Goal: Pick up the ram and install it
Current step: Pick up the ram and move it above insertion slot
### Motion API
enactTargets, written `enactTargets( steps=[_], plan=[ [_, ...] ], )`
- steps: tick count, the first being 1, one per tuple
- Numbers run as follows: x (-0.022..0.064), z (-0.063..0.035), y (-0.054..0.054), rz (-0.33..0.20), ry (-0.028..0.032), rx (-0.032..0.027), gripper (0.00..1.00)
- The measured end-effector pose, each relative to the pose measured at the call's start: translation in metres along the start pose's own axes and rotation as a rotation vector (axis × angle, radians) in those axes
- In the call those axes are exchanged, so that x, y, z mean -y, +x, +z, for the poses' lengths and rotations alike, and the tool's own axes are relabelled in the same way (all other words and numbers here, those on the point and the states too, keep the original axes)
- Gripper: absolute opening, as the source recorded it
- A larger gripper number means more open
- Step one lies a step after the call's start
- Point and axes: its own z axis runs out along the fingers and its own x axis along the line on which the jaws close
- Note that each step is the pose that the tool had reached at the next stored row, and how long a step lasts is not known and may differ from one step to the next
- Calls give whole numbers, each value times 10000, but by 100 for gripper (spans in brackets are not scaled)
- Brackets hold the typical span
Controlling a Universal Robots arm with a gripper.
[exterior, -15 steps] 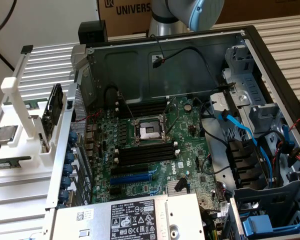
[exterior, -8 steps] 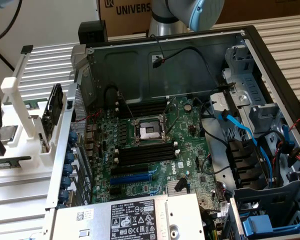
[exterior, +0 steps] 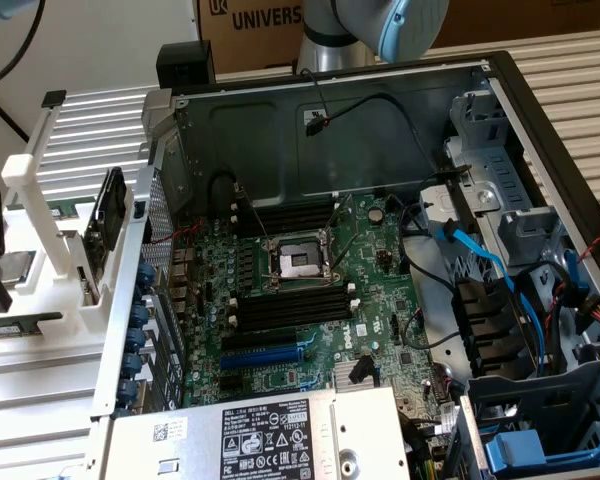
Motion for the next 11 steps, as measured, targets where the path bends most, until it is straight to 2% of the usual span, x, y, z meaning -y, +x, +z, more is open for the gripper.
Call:
enactTargets(
  steps=[7,8,9,10,11],
  plan=[
    [0,0,0,0,0,0,11],
    [0,0,0,0,0,0,15],
    [0,0,0,0,0,0,15],
    [0,0,0,0,0,0,21],
    [0,0,0,0,0,0,21]
  ],
)
